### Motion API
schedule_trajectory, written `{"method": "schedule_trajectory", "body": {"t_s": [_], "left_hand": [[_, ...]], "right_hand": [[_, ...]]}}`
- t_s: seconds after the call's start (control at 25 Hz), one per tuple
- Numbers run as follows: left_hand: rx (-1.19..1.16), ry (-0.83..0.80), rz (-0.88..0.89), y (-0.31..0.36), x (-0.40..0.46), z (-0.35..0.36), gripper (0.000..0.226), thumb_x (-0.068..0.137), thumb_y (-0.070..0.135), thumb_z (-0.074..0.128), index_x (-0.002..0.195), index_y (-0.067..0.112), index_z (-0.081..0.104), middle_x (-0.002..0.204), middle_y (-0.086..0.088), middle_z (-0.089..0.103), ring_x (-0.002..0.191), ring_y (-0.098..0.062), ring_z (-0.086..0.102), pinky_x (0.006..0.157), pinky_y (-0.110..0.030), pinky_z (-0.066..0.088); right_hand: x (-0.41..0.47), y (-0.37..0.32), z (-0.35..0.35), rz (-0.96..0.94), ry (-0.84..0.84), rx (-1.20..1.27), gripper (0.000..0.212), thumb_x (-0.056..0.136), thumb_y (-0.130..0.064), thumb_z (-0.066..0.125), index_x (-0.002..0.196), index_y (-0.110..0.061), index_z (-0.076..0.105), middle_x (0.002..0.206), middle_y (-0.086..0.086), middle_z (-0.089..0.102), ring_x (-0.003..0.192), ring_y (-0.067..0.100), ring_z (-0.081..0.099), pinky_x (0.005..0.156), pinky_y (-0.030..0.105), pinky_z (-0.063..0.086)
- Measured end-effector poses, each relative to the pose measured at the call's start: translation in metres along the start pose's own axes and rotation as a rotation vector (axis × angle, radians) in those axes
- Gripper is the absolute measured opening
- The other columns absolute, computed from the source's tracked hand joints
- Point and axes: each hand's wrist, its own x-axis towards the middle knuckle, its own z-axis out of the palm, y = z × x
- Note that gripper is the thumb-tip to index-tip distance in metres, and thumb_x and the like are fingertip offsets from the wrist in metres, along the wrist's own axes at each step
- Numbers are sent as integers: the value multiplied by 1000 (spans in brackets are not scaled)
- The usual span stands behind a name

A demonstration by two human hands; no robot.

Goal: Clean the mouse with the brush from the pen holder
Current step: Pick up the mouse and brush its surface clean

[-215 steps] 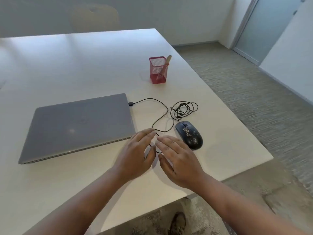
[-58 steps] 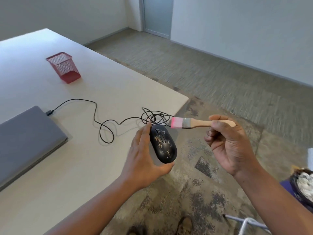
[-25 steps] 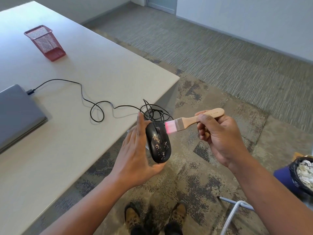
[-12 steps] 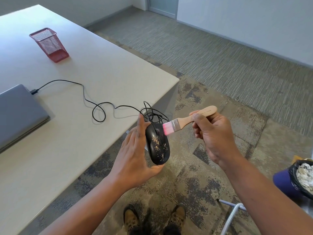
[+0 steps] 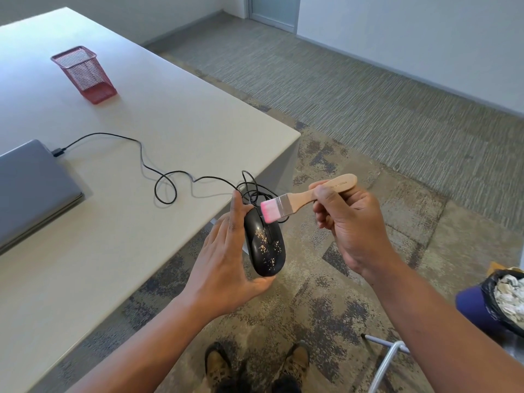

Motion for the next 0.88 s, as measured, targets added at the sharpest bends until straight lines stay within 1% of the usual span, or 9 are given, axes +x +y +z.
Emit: {"method": "schedule_trajectory", "body": {"t_s": [0.16,0.28,0.36,0.44,0.52,0.6,0.72,0.76,0.88], "left_hand": [[-6,-2,-4,0,1,-1,153,67,52,89,153,34,-36,163,2,35,150,-19,31,121,-35,22],[-9,0,-3,-1,1,-1,153,66,51,89,154,34,-35,162,3,35,151,-18,30,121,-35,22],[-6,0,-5,-2,2,0,154,66,50,90,154,32,-35,162,2,36,150,-18,31,121,-35,23],[-4,-6,-13,-2,2,0,154,65,50,90,154,33,-35,162,1,36,150,-18,30,121,-34,22],[-8,-12,-16,-1,2,0,154,66,50,90,153,34,-37,162,3,35,150,-14,28,121,-30,20],[-16,-15,-20,0,3,0,154,66,50,89,152,35,-37,162,4,34,149,-7,25,120,-28,18],[-22,-1,-22,-1,3,0,152,66,52,88,154,35,-35,161,4,35,145,-2,23,119,-30,21],[-22,4,-23,-1,3,0,151,66,53,87,154,34,-35,161,3,36,145,-2,24,119,-30,22],[-23,0,-21,-2,3,1,153,66,52,89,154,33,-34,160,0,38,147,-9,28,119,-33,23]], "right_hand": [[1,1,-1,-55,19,-29,12,98,-11,63,98,-5,73,67,3,65,60,12,56,56,23,49],[0,2,-1,-57,-25,1,13,98,-10,63,100,-4,73,69,4,66,62,12,58,58,23,50],[0,2,-1,-96,-12,-44,13,99,-11,62,101,-5,73,69,3,66,63,12,59,59,24,51],[1,1,-4,-106,-13,-32,13,99,-11,62,101,-6,73,70,3,66,64,12,59,60,24,51],[2,0,-6,-68,-56,1,13,98,-12,62,100,-7,74,71,5,67,65,13,59,60,24,51],[1,1,-5,-69,-44,-33,12,98,-12,63,99,-8,75,71,5,66,65,14,59,61,25,51],[0,2,-4,-50,-45,1,13,98,-11,62,99,-7,74,69,5,66,63,13,58,59,24,50],[0,3,-4,-44,-49,-12,12,98,-11,62,98,-6,74,69,5,66,63,12,59,59,24,50],[2,3,-6,-82,8,-97,12,99,-11,62,98,-5,73,67,3,66,61,11,59,57,24,50]]}}
